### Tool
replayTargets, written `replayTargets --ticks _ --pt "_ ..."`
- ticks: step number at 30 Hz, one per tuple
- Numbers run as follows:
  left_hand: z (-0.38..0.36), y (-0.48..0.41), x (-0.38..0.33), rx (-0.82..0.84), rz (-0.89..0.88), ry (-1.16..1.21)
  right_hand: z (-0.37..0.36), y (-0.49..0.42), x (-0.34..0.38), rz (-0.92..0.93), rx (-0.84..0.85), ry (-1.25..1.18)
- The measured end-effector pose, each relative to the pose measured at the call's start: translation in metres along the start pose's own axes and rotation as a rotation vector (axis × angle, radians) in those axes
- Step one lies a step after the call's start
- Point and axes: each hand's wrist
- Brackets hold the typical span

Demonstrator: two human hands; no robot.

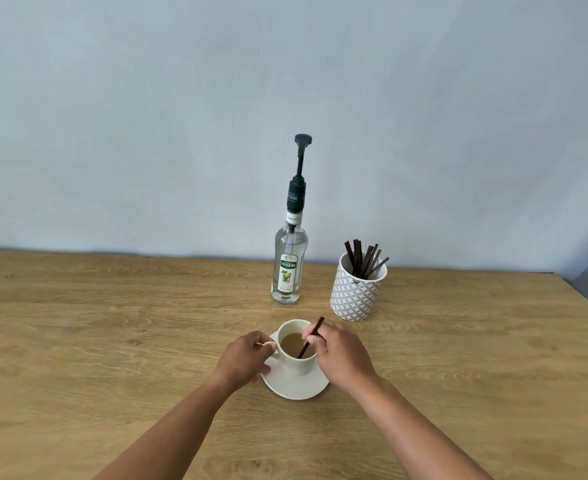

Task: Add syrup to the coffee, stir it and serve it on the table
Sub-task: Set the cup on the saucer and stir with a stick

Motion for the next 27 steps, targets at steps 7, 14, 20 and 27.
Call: replayTargets --ticks 7,14,20,27 --pt "0.0002 -0.0001 -0.0005 -0.001 0.0 -0.009 -0.0014 -0.0055 0.0015 -0.025 0.014 0.013" --pt "0.001 -0.0023 -0.0002 0.004 0.003 -0.016 -0.0003 -0.0052 0.0004 -0.018 0.025 0.013" --pt "0.0017 -0.003 -0.0005 0.007 0.006 -0.019 -0.0044 -0.004 0.0059 0.001 0.038 0.015" --pt "0.0015 -0.0027 -0.0018 0.006 0.009 -0.02 0.0009 -0.0042 0.0005 0.091 0.004 0.153"
Point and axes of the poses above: each hand's wrist, its own y-axis away from the middle knuckle, its own z-axis out of the back of the hand, x = y × z, and after that the axes turned 14 degrees about -x, right-handed
